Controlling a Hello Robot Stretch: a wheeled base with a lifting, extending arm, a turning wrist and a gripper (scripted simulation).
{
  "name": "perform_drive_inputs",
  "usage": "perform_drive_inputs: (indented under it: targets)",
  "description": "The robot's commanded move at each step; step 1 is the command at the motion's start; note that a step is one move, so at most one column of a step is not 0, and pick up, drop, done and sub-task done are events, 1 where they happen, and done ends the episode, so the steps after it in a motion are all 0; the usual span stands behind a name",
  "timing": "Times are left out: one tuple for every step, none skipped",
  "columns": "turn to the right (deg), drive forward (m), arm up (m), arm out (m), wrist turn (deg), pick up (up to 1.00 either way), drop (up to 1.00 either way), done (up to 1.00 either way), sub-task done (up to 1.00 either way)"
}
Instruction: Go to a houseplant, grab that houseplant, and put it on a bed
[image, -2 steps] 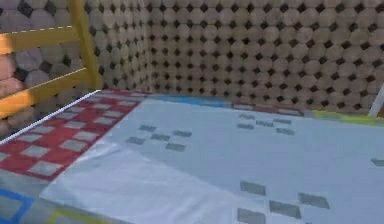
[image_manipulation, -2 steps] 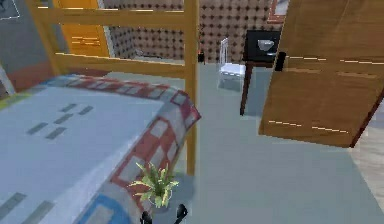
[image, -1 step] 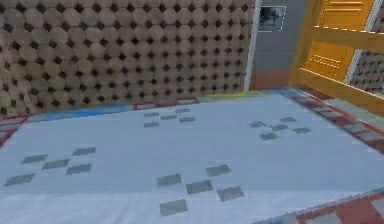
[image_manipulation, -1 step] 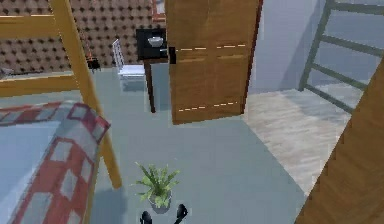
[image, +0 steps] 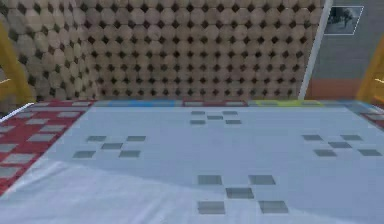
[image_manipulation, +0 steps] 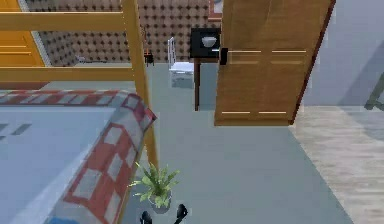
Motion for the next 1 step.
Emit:
perform_drive_inputs:
  targets:
    - [-3.0, 0.0, 0.0, 0.0, 0.0, 0.0, 0.0, 0.0, 0.0]
